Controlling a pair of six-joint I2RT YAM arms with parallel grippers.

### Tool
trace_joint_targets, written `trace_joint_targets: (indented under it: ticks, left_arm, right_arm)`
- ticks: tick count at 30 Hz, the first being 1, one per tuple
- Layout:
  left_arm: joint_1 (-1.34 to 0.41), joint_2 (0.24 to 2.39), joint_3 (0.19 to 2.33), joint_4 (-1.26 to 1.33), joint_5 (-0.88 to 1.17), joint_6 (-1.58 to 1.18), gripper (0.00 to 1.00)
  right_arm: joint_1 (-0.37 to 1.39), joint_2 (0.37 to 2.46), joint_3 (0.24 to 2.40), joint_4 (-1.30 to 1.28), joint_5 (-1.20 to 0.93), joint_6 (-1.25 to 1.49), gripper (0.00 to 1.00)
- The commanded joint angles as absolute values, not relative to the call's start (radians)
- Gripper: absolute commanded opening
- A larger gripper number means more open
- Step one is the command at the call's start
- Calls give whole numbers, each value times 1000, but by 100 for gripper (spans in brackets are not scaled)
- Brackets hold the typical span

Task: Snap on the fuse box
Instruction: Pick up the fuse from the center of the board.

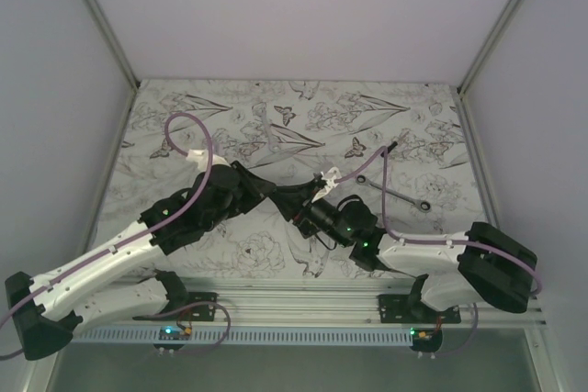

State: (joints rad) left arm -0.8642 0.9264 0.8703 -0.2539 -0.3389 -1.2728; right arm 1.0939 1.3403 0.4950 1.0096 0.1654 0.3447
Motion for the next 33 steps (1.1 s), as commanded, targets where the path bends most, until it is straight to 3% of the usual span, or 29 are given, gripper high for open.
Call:
trace_joint_targets:
  ticks: [1, 10, 15, 23, 33]
  left_arm:
    - [-874, 913, 857, -227, -344, -1281, 17]
    - [-874, 913, 856, -222, -345, -1274, 20]
    - [-874, 925, 861, -221, -347, -1233, 28]
    - [-868, 894, 902, -224, -367, -826, 70]
    - [-827, 834, 928, -216, -137, -265, 74]
  right_arm:
    - [1103, 1350, 534, 1065, 199, 322, 28]
    - [1101, 1337, 535, 1025, 185, 303, 0]
    - [1087, 1321, 538, 986, 140, 289, 0]
    - [955, 1268, 584, 778, -135, 325, 0]
    - [750, 1196, 624, 616, -571, 374, 0]
